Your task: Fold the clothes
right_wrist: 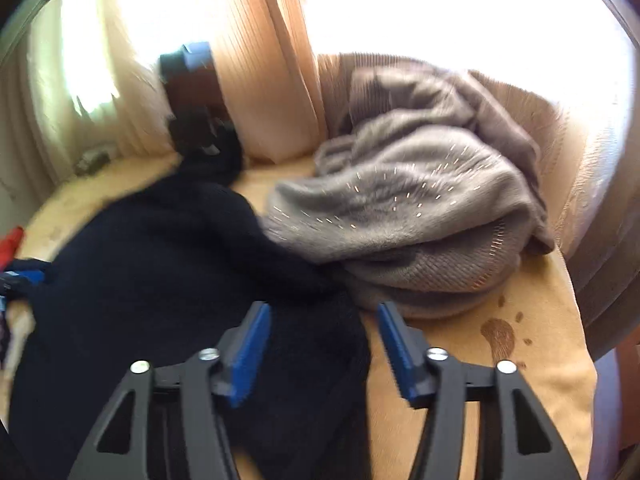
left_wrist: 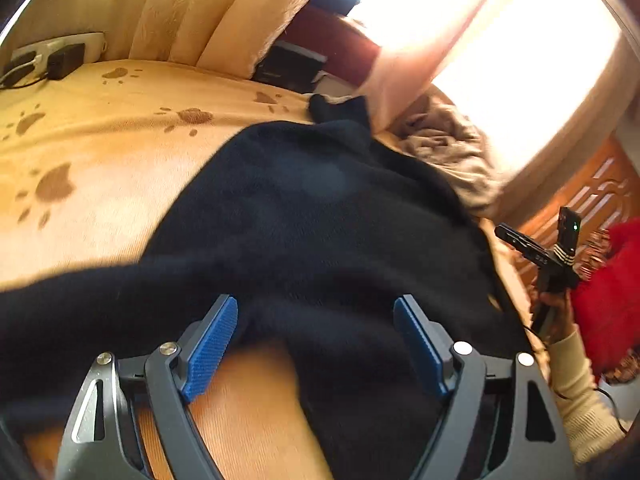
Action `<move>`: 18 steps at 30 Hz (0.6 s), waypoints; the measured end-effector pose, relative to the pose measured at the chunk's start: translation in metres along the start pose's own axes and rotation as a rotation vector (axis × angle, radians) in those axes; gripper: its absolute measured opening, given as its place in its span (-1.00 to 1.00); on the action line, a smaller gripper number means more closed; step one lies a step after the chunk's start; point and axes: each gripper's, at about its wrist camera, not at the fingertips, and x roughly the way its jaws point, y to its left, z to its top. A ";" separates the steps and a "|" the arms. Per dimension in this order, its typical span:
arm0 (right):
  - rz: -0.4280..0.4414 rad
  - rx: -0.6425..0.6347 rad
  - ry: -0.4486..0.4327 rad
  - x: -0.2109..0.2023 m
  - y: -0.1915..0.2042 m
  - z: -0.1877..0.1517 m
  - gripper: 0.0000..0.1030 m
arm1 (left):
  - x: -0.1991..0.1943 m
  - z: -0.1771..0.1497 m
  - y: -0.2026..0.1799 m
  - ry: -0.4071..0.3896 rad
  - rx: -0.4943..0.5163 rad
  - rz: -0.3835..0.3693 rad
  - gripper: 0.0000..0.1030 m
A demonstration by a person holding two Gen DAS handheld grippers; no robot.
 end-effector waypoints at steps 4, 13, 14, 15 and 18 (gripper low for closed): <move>0.123 0.015 -0.073 -0.066 0.013 -0.036 0.28 | -0.030 -0.038 -0.002 0.033 -0.016 -0.052 0.74; 0.218 0.064 -0.067 -0.110 0.053 -0.101 0.28 | -0.041 -0.100 -0.032 0.111 -0.018 -0.122 0.75; 0.230 0.068 -0.064 -0.119 0.056 -0.112 0.28 | -0.039 -0.104 -0.034 0.120 -0.016 -0.124 0.75; 0.239 0.074 -0.064 -0.122 0.057 -0.120 0.28 | -0.038 -0.108 -0.035 0.126 -0.018 -0.124 0.75; 0.253 0.096 -0.066 -0.127 0.057 -0.134 0.28 | -0.039 -0.116 -0.038 0.110 -0.008 -0.113 0.74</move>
